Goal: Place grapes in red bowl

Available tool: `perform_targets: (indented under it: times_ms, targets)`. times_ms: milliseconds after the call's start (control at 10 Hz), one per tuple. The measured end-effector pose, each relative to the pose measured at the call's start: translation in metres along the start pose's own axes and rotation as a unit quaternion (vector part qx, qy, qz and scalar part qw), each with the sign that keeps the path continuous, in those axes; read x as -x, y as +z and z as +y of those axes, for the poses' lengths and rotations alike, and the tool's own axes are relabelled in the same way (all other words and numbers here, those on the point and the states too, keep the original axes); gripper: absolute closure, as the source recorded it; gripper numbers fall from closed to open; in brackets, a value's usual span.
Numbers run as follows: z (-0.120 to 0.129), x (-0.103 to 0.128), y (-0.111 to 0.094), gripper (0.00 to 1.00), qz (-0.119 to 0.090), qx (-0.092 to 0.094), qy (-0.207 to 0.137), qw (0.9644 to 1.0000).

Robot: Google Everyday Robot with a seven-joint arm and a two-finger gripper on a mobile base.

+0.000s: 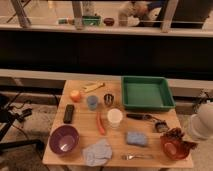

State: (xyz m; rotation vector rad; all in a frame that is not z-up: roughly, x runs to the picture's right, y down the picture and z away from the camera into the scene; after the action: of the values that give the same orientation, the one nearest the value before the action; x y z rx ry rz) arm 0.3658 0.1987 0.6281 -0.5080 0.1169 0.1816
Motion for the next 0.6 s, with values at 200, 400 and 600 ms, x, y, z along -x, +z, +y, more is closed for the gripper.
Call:
perform_targets:
  times_ms: [200,400,600]
  targets:
    - [0.0001,-0.0001,0.0000,0.20,0.000,0.000,0.000,1.0000]
    - [0.0001,-0.0002,-0.0001,0.20,0.000,0.000,0.000,1.0000]
    - [0.0001,-0.0002,-0.0001,0.20,0.000,0.000,0.000,1.0000]
